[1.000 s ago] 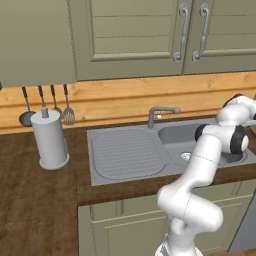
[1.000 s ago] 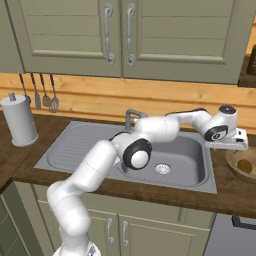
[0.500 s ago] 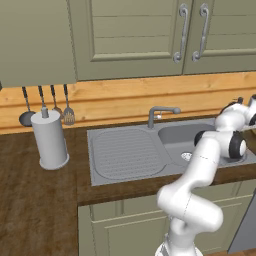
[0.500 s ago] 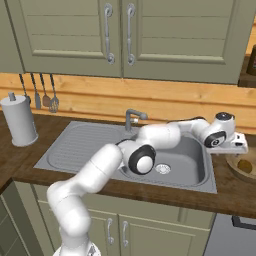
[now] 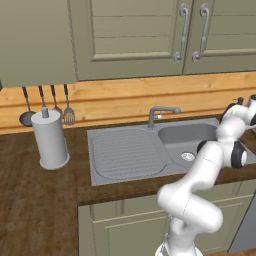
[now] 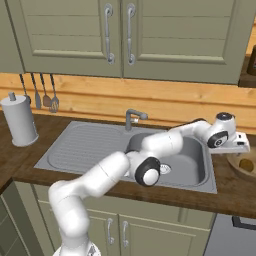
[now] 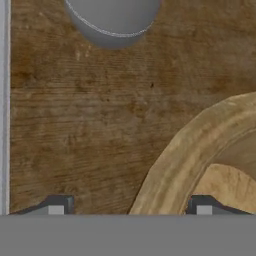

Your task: Pick the avocado from the sink and place it in the bowl. Then pick the bowl and place it in the microwave. Then close the microwave door and press the start button.

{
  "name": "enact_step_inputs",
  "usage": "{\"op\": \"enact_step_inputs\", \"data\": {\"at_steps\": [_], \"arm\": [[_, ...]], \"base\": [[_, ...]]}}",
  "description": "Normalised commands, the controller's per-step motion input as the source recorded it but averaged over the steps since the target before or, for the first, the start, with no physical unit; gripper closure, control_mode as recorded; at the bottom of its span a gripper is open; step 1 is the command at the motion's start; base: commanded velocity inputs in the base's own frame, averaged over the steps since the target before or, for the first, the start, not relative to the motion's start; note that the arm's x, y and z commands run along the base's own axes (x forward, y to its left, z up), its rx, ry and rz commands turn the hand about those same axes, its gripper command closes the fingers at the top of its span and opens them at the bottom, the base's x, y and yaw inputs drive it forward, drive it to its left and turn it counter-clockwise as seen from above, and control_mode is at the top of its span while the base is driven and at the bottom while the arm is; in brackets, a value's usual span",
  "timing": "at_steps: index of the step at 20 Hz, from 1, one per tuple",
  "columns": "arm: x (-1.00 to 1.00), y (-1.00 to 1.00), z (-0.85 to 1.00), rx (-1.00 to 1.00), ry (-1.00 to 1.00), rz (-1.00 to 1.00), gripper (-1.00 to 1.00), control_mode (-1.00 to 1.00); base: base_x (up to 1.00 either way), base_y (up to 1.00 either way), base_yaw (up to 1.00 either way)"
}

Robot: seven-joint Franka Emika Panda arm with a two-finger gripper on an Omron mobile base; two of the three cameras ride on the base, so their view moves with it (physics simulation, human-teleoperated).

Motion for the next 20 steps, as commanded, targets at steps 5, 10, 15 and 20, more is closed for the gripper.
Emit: {"op": "enact_step_inputs", "data": {"at_steps": [5,10,15,20], "arm": [[0.04,0.0,-0.3,0.0,0.09,0.02,1.0,-1.0],[-0.1,0.0,-0.1,0.0,0.04,0.01,1.0,-1.0],[-0.33,0.16,0.1,0.0,-0.09,0.0,1.0,-1.0],[-0.34,0.41,0.2,-0.01,-0.25,0.01,1.0,-1.0]], "base": [[0.0,0.0,0.0],[0.0,0.0,0.0],[0.0,0.0,0.0],[0.0,0.0,0.0]]}}
